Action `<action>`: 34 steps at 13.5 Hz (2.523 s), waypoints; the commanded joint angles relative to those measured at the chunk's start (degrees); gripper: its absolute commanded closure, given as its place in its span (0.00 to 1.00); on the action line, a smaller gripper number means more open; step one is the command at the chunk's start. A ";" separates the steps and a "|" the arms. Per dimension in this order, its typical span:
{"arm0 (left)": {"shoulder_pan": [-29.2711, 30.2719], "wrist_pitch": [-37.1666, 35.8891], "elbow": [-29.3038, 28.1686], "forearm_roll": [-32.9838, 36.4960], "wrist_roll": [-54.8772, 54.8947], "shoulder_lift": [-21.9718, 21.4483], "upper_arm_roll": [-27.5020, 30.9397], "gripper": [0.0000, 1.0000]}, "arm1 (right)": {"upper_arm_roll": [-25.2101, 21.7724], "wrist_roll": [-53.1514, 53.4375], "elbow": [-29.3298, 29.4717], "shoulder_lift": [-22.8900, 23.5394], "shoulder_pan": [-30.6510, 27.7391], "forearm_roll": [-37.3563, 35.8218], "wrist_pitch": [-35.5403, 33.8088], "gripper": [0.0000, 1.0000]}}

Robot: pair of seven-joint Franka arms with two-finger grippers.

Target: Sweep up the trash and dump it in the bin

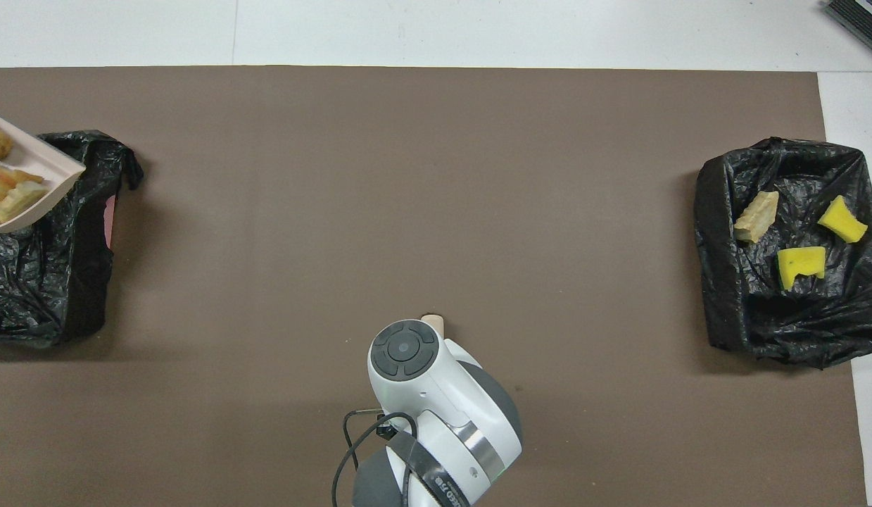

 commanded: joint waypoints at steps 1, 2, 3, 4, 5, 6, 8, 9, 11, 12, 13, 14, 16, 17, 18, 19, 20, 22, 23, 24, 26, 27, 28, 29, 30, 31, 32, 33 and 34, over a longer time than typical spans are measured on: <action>2.52 -1.51 2.74 6.73 6.63 0.99 -0.91 1.00 | -0.21 -0.37 2.09 -0.67 -0.54 0.65 -2.23 0.00; 2.61 -1.42 3.01 10.16 8.31 1.08 -0.91 1.00 | -0.22 -0.55 3.23 -0.67 -0.98 0.47 -3.11 0.00; 2.52 -1.42 3.19 13.67 9.71 1.09 -0.91 1.00 | -0.48 -0.73 4.02 -1.10 -0.89 -0.40 -3.20 0.00; 2.35 -1.51 3.62 16.84 10.16 1.35 -0.91 1.00 | -0.57 -1.95 4.55 -1.89 -0.98 -3.19 -3.29 0.00; 1.91 -1.42 3.63 20.09 10.17 1.35 -0.91 1.00 | -0.48 -5.18 4.82 -3.12 -1.85 -5.48 -3.38 0.00; 1.73 -1.42 3.89 24.74 10.26 1.78 -1.00 1.00 | -0.57 -8.69 5.52 -4.43 -3.60 -6.03 -3.55 0.00; 0.16 -2.03 6.42 29.95 10.26 3.27 -1.53 1.00 | -0.57 -15.02 6.14 -7.68 -9.04 -6.12 -3.56 0.00; -1.50 -3.43 8.09 33.27 10.26 4.15 -1.53 1.00 | -0.74 -18.88 7.88 -8.57 -11.42 -6.64 -3.73 0.00; -4.75 -5.45 10.56 39.08 10.26 4.68 -1.53 1.00 | -1.18 -23.83 10.78 -8.75 -14.76 -6.73 -4.17 0.00; -5.73 -5.73 11.01 41.02 10.26 4.95 -1.53 1.00 | -1.36 -26.02 11.76 -8.93 -16.43 -7.00 -4.26 0.00; -6.52 -5.73 11.01 43.65 10.26 5.04 -1.62 1.00 | -1.18 -29.78 12.38 -10.06 -18.62 -8.04 -4.61 0.00; -7.75 -5.73 11.18 46.55 10.26 5.04 -1.62 1.00 | -1.27 -33.56 12.64 -11.20 -20.39 -8.58 -4.79 0.00; -8.98 -6.08 12.14 49.99 10.34 5.21 -1.62 1.00 | -1.36 -38.76 12.65 -13.22 -24.42 -8.67 -5.48 0.00; -9.86 -6.08 12.76 51.40 10.34 5.65 -1.62 1.00 | -1.62 -41.13 12.99 -14.02 -26.71 -8.84 -6.71 0.00; -10.91 -6.08 13.81 52.98 10.52 6.00 -1.62 1.00 | -2.67 -44.99 14.74 -14.20 -28.99 -10.76 -8.20 0.00; -12.32 -6.17 16.00 55.17 11.74 7.14 -1.53 1.00 | -3.37 -48.77 17.54 -14.11 -30.50 -12.52 -10.65 0.00; -13.37 -6.78 18.89 55.80 12.36 8.02 -1.62 1.00 | -3.99 -50.02 19.39 -13.77 -31.12 -13.58 -12.33 0.00; -16.10 -8.10 23.82 55.55 11.93 10.83 -1.62 1.00 | -6.00 -50.30 20.11 -13.94 -32.79 -15.26 -13.75 0.00; -16.11 -7.40 24.28 55.72 11.84 11.54 -1.53 1.00 | -7.41 -50.30 20.99 -13.94 -33.14 -15.26 -15.23 0.00; -16.11 -7.40 24.19 55.55 11.84 11.46 -1.62 1.00 | -8.47 -50.65 21.34 -13.94 -33.41 -15.26 -16.90 0.00; -16.20 -7.92 24.63 55.28 12.27 11.46 -1.70 1.00 | -12.15 -53.97 21.43 -14.03 -33.76 -15.17 -17.44 0.00; -16.46 -8.45 24.81 53.19 12.28 11.02 -1.79 1.00 | -13.30 -55.03 21.43 -13.94 -33.94 -15.00 -17.53 0.00; -16.29 -9.93 24.90 47.34 12.02 10.76 -1.79 1.00 | -14.53 -55.05 21.61 -13.68 -34.03 -14.82 -17.79 0.00; -16.20 -12.12 24.90 41.02 11.93 10.67 -1.27 1.00 | -15.85 -55.05 22.13 -13.50 -34.20 -14.65 -17.88 0.00; -16.37 -13.80 24.90 35.39 10.97 9.97 -1.18 1.00 | -17.08 -55.05 22.22 -13.41 -34.46 -14.30 -18.14 0.00; -16.37 -15.29 24.81 29.76 7.13 8.40 -1.18 1.00 | -17.61 -54.78 22.23 -13.41 -34.81 -13.51 -17.97 0.00; -16.46 -16.61 24.72 25.09 0.91 7.86 -1.61 1.00 | -17.62 -54.17 22.14 -13.58 -34.73 -12.72 -17.54 0.00; -16.55 -17.15 24.20 21.65 -4.98 6.72 -1.88 1.00 | -17.62 -52.60 21.79 -13.85 -34.56 -12.36 -17.71 0.00; -16.90 -17.33 21.76 19.44 -9.73 5.14 -1.97 1.00 | -17.53 -51.11 21.79 -13.85 -34.55 -12.45 -17.45 0.00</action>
